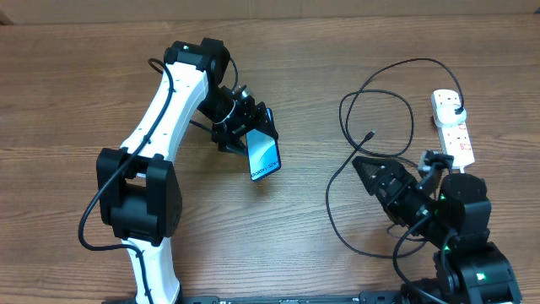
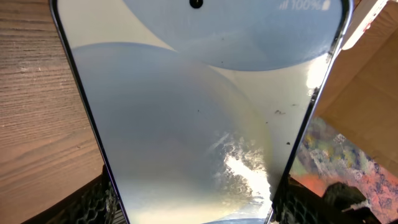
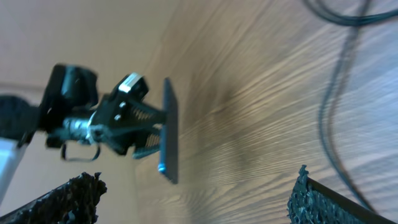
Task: Plug charger to phone and switch on socket
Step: 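Move the right gripper toward the phone held by the left gripper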
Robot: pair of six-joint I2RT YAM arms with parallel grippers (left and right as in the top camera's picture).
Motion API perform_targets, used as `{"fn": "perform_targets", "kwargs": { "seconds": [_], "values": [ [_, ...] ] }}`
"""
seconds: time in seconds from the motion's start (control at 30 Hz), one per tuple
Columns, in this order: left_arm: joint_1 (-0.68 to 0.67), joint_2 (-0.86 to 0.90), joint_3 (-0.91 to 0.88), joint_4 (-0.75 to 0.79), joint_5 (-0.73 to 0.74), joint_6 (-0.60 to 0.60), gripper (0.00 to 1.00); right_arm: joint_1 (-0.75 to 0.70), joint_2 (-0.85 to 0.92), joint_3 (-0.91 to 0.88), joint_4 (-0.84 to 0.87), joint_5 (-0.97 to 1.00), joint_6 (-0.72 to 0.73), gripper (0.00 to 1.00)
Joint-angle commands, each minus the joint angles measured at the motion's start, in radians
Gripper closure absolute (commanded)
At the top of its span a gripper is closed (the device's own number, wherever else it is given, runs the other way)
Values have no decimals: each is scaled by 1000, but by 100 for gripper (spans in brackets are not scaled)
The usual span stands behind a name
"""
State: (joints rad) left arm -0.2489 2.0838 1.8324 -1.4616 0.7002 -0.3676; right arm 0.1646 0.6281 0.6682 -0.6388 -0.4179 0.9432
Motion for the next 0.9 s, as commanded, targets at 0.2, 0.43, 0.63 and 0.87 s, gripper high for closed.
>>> {"fn": "perform_targets", "kwargs": {
  "seconds": [0.2,0.43,0.63,0.87],
  "values": [
    [0,3,29,67,33,-89,42,96,100,12,156,125,-88,0],
    [0,3,29,139,22,-190,42,348,207,12,264,372,-45,0],
    [0,3,29,169,31,-261,42,591,323,12,299,704,131,0],
    [0,3,29,173,103,-288,42,690,549,12,499,822,130,1]
  ]
}}
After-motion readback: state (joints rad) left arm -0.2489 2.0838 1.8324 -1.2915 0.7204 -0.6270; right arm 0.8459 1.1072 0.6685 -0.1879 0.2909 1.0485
